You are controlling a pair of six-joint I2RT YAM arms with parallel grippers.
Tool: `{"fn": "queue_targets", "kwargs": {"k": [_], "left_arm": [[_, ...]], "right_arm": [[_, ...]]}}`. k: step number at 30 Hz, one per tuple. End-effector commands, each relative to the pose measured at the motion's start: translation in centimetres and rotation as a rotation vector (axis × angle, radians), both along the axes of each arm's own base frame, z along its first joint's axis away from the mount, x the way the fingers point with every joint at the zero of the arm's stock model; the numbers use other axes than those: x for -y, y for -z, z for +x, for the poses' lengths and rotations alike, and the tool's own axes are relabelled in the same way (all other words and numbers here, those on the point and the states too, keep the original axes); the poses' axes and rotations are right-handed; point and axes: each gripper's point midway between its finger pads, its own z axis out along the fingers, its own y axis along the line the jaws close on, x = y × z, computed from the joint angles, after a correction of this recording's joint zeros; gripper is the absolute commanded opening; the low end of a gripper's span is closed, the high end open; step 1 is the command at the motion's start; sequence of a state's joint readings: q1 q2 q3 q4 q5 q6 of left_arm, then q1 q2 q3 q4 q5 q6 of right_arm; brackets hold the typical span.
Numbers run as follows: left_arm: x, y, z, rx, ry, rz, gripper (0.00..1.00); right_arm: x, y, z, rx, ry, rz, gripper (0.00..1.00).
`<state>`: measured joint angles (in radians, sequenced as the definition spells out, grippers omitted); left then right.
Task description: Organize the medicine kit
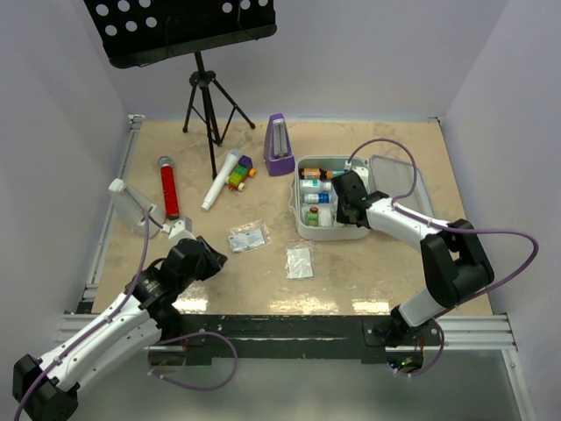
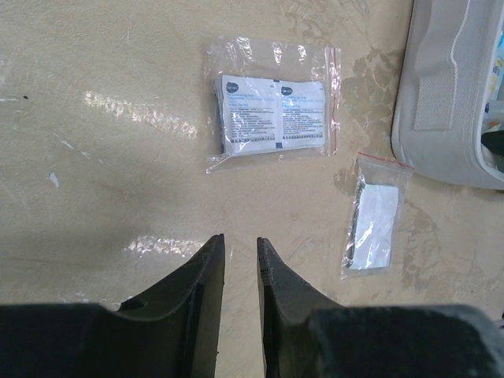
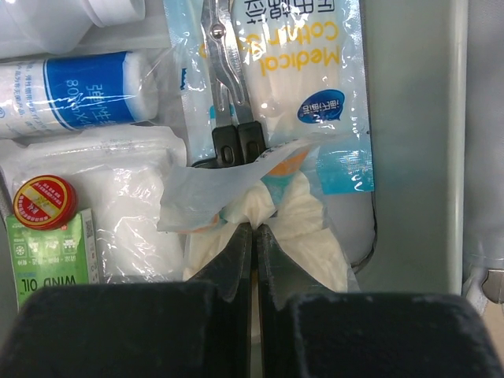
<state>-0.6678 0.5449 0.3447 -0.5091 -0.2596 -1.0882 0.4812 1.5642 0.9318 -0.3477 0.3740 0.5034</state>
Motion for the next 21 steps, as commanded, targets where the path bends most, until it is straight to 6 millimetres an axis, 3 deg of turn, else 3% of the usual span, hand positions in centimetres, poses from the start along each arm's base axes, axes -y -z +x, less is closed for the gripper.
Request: {"fn": "queue_targets", "kwargs": {"k": [1, 7, 10, 14, 18, 21], "left_arm": [[0.3, -0.6, 0.4, 0.027, 0.012, -0.01, 0.27], [0.1, -0.5, 0.2, 0.028, 0.005, -0.016, 0.27], [0.1, -0.3, 0.2, 0.025, 0.006, -0.012, 0.27], [0.2, -0.2, 0.2, 0.022, 0.009, -0.012, 0.27], [0.3, -0.3, 0.3, 0.023, 0.013, -0.016, 0.27], [0.2, -0.6, 0.3, 0.029, 0.005, -0.017, 0.27]], "right_arm": [[1.2, -0.1, -1.2, -0.049, 0.017, -0.053, 0.0], [1.5, -0.4, -1.2, -0.046, 0.028, -0.063, 0.02], [1.3, -1.5, -0.7, -0.014, 0.023, -0.054, 0.31], [1.0, -4.5, 0.2, 0.07, 0.043, -0.007, 0.57], [0.4, -8.5, 1.4, 0.157, 0.052, 0.035, 0.62], [-2.5, -13.0, 1.7, 0.254, -0.01, 0.111, 0.62]]}}
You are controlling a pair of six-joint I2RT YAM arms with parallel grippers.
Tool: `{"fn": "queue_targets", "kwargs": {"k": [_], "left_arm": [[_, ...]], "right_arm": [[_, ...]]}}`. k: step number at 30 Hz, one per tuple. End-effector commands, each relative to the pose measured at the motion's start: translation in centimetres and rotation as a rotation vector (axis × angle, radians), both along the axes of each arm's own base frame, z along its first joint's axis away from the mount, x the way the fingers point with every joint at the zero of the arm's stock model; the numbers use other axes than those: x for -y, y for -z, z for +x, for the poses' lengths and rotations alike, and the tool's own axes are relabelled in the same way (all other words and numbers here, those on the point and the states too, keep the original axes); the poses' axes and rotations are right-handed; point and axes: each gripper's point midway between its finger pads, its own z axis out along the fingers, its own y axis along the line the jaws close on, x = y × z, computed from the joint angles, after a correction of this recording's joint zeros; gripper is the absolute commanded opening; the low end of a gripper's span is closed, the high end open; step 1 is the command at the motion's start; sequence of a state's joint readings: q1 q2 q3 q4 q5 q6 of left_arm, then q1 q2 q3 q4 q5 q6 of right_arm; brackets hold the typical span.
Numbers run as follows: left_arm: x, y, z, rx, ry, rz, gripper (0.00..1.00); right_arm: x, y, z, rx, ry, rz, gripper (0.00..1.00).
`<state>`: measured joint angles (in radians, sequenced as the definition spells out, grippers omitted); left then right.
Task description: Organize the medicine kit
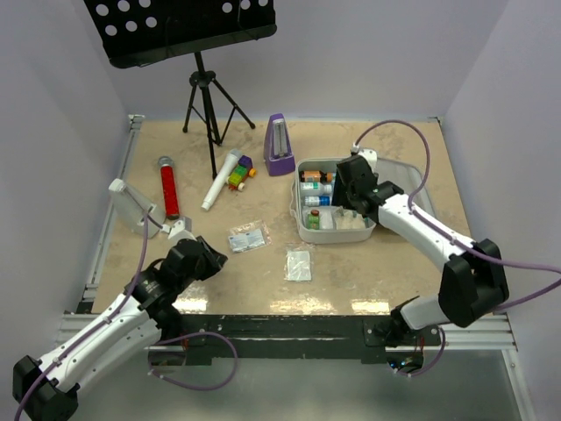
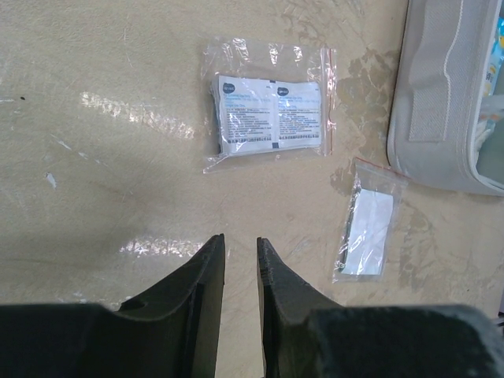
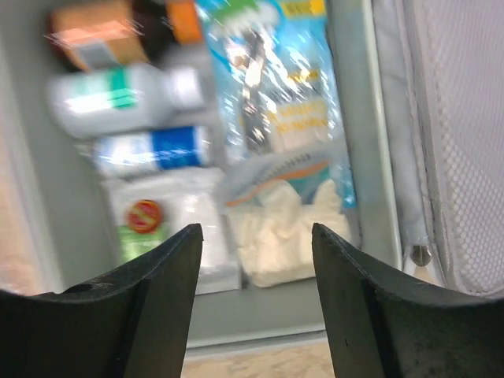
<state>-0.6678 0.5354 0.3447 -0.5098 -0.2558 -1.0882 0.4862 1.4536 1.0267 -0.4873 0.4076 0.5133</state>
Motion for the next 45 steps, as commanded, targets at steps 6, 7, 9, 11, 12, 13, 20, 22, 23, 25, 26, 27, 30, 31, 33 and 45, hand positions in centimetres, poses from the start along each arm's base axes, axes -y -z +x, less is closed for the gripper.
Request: {"fn": "queue_targets", "kwargs": {"k": [6, 7, 9, 11, 12, 13, 20, 22, 23, 25, 26, 27, 30, 31, 33, 45], "left_arm": [[-0.6, -1.5, 0.7, 0.048, -0.039, -0.004, 0.27], [-0.7, -1.8, 0.7, 0.055, -0.047, -0.005, 0.27], [-1.1, -2.2, 0.7, 0.063, -0.068, -0.005, 0.27], [-1.5, -2.8, 0.7, 0.08, -0.089, -0.015, 0.27], [-1.8, -3.0, 0.7, 0.087, -0.098, -0.015, 0.27], [-1.9, -3.2, 0.6, 0.093, -0.104, -0.017, 0.27], [-2.2, -3.3, 0.4, 0.097, -0.117, -0.031, 0.27], [-2.2, -3.3, 0.5, 0.097, -0.116, -0.024, 0.27], [-2.2, -3.3, 0.5, 0.096, -0.115, -0.022, 0.27], [-2.2, -3.2, 0.5, 0.093, -0.116, -0.015, 0.27], [-2.2, -3.2, 0.6, 0.093, -0.115, -0.014, 0.27], [-2.2, -3.2, 0.5, 0.093, -0.115, -0.014, 0.27], [-2.3, -3.2, 0.6, 0.098, -0.116, -0.016, 0.27], [-2.3, -3.1, 0.6, 0.098, -0.115, -0.014, 0.27], [-2.2, -3.3, 0.7, 0.104, -0.115, -0.015, 0.27], [-2.1, -3.3, 0.7, 0.103, -0.106, -0.009, 0.27]], "right_arm": [[-16.2, -11.2, -2.5, 0.265, -0.352, 0.221, 0.61], [-18.0, -10.5, -3.2, 0.253, -0.393, 0.218, 0.6], [-21.7, -8.4, -4.5, 0.216, -0.467, 0.202, 0.59], [-24.6, -5.8, -5.4, 0.179, -0.522, 0.175, 0.58], [-25.7, -4.7, -5.8, 0.169, -0.542, 0.159, 0.57], [-26.9, -3.4, -6.2, 0.155, -0.566, 0.138, 0.57], [-30.7, 1.9, -5.3, 0.108, -0.58, 0.075, 0.57], [-31.0, 3.0, -4.9, 0.093, -0.575, 0.052, 0.57], [-31.0, 3.8, -4.9, 0.08, -0.574, 0.037, 0.57], [-30.8, 4.8, -4.7, 0.071, -0.556, 0.008, 0.57], [-30.8, 5.2, -4.7, 0.063, -0.556, 0.007, 0.57], [-30.7, 5.6, -4.8, 0.057, -0.556, 0.003, 0.57], [-30.3, 7.4, -5.3, 0.016, -0.561, -0.02, 0.56], [-30.1, 8.1, -5.5, 0.0, -0.562, -0.027, 0.55], [-29.7, 9.5, -6.2, -0.036, -0.567, -0.034, 0.51], [-28.4, 11.8, -8.9, -0.12, -0.558, 0.052, 0.04]]}}
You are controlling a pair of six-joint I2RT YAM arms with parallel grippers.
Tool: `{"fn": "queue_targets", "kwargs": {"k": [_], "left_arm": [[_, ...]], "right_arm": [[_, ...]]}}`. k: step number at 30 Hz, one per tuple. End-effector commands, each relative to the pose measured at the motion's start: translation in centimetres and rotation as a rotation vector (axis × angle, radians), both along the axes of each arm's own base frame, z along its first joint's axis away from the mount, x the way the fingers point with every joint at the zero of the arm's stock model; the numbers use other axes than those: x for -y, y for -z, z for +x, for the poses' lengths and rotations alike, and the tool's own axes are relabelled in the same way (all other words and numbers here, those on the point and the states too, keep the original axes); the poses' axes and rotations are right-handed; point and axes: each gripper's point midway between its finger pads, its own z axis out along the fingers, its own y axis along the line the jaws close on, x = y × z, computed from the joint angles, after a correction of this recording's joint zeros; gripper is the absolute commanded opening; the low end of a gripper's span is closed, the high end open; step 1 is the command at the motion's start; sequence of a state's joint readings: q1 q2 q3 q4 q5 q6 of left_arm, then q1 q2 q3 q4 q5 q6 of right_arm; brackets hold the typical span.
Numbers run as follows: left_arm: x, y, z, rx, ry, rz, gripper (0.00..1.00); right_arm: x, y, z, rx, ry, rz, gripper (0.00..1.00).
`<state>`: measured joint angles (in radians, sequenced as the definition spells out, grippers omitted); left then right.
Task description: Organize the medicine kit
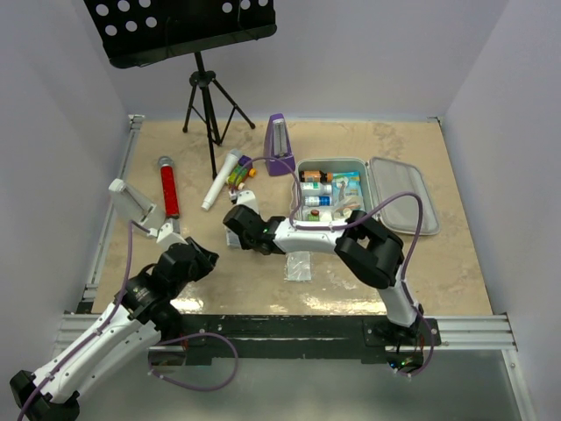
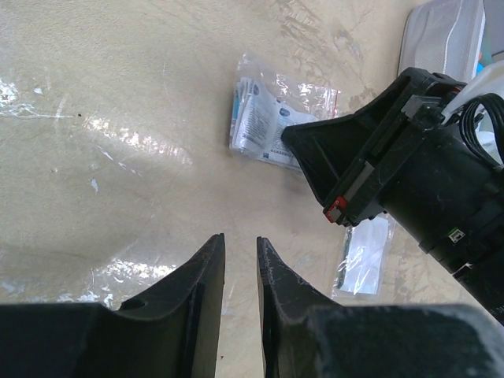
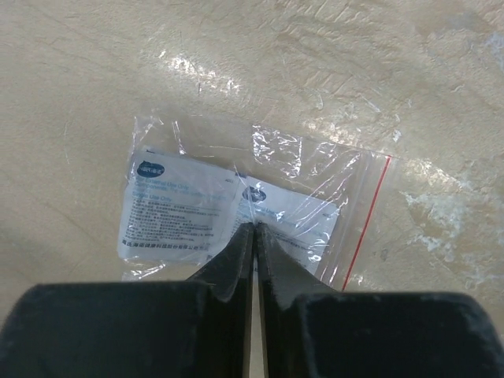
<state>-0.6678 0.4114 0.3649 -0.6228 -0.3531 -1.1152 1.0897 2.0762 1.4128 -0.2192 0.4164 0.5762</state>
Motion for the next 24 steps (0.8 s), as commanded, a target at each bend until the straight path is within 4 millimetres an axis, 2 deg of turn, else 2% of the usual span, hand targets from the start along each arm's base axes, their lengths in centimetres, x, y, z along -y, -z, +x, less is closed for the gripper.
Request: {"fn": "queue_targets", "kwargs": {"k": [1, 3, 8, 11, 15, 19, 21, 24], "left_arm": [[0.1, -1.8, 0.8, 0.047, -0.013, -0.015, 0.27], [0.1, -1.7, 0.8, 0.046, -0.012, -0.013, 0.27], [0.1, -1.8, 0.8, 0.047, -0.01, -0.016, 0.27], [0.2, -1.7, 0.8, 0.044, -0.009, -0.019, 0.27], [0.4, -1.6, 0.7, 0.042, -0.001, -0.026, 0.27], [0.8, -1.8, 1.0, 0.051, 0.003, -0.043, 0.27], [1.1, -2.0, 1.1, 0.056, 0.011, -0.05, 0.27], [1.3, -2.2, 1.3, 0.054, 0.021, -0.042, 0.27]], "right_arm": [[1.7, 2.6, -2.9, -0.118, -0.003, -0.035, 0.02], [1.9, 0.9, -2.5, -0.09, 0.017, -0.015, 0.0], [2.4, -6.9, -1.3, 0.016, 0.079, 0.09, 0.0], [3.1, -11.0, -0.5, 0.063, 0.108, 0.141, 0.0], [5.2, -15.3, 0.5, 0.119, 0.175, 0.168, 0.0], [10.3, -17.5, 2.0, 0.178, 0.295, 0.169, 0.0], [14.7, -17.0, 3.6, 0.175, 0.395, 0.172, 0.0], [20.1, -17.9, 4.8, 0.203, 0.502, 0.239, 0.0]]}}
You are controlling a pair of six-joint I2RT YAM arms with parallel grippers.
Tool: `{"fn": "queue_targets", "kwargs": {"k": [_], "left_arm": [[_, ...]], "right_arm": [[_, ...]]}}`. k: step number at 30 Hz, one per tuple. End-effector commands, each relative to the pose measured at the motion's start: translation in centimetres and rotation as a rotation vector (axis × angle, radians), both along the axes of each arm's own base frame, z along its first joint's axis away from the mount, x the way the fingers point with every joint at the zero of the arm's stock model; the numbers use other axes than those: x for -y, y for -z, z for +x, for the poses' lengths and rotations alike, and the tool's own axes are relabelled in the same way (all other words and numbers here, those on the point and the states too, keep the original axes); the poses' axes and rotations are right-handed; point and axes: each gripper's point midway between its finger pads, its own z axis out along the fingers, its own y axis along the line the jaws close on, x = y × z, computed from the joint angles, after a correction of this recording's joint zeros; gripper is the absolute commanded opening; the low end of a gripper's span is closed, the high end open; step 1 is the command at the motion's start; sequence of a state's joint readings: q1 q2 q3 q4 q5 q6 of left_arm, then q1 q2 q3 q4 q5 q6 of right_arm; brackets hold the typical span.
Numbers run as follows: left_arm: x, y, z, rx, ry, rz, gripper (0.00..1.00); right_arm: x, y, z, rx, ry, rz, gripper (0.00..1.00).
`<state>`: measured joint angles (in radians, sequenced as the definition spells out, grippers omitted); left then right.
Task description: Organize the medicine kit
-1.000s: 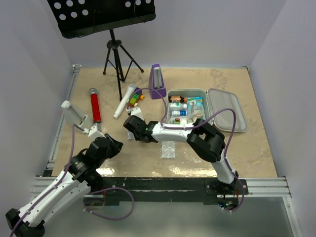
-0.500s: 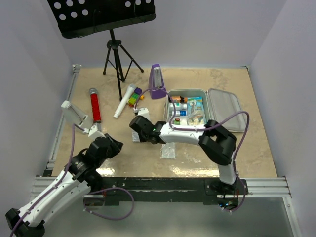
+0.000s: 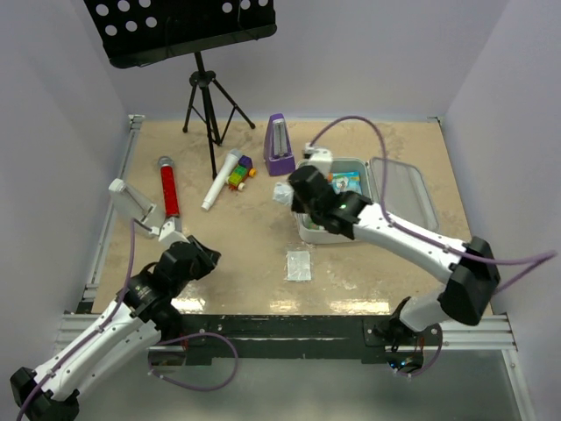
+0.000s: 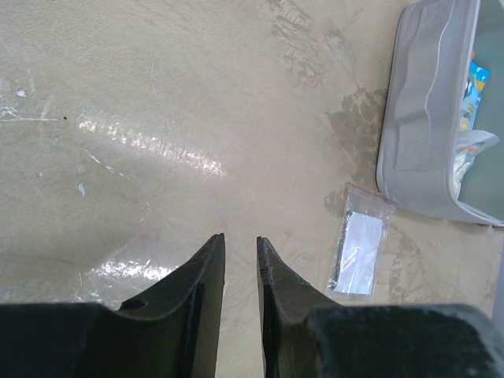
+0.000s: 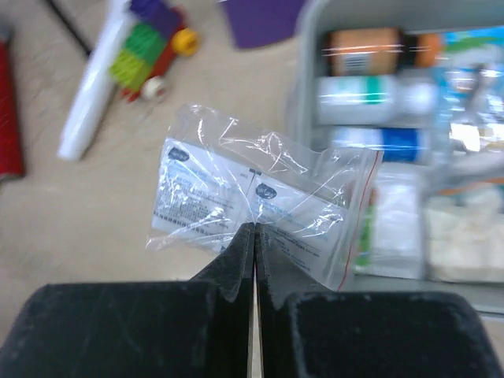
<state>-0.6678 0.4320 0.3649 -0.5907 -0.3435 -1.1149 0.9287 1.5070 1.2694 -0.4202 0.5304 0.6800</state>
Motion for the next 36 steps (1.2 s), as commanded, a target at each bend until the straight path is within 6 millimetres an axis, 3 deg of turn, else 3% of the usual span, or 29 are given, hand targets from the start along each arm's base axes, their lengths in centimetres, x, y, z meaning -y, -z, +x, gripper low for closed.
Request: {"fn": "queue_targets", "kwargs": {"k": [1, 6, 13, 19, 28, 32, 36], "left_arm": [[0.9, -2.0, 1.0, 0.046, 0.016, -0.028, 0.27], [1.6, -1.4, 1.0, 0.034, 0.039, -0.042, 0.27], [1.9, -0.8, 0.8, 0.024, 0.061, -0.048, 0.26], [2.1, -0.8, 0.9, 0.024, 0.072, -0.036, 0.26], [2.5, -0.2, 0.9, 0.015, 0.092, -0.034, 0.26], [3.4, -0.4, 1.2, 0.027, 0.121, -0.058, 0.27], [6.4, -4.9, 2.3, 0.177, 0.261, -0.125, 0.36]], "right_arm": [[9.1, 0.0, 1.9, 0.028, 0.222, 0.031, 0.0], [12.0, 0.8, 2.2, 0.018, 0.243, -0.038, 0.0], [13.4, 3.1, 2.2, 0.041, 0.14, -0.248, 0.0], [12.0, 2.8, 3.4, 0.077, -0.014, -0.278, 0.0], [11.2, 5.9, 3.4, -0.022, -0.115, -0.355, 0.0], [10.4, 2.2, 3.0, 0.065, -0.132, -0.256, 0.0], [9.1, -3.5, 1.3, 0.186, -0.212, -0.096, 0.0]]}}
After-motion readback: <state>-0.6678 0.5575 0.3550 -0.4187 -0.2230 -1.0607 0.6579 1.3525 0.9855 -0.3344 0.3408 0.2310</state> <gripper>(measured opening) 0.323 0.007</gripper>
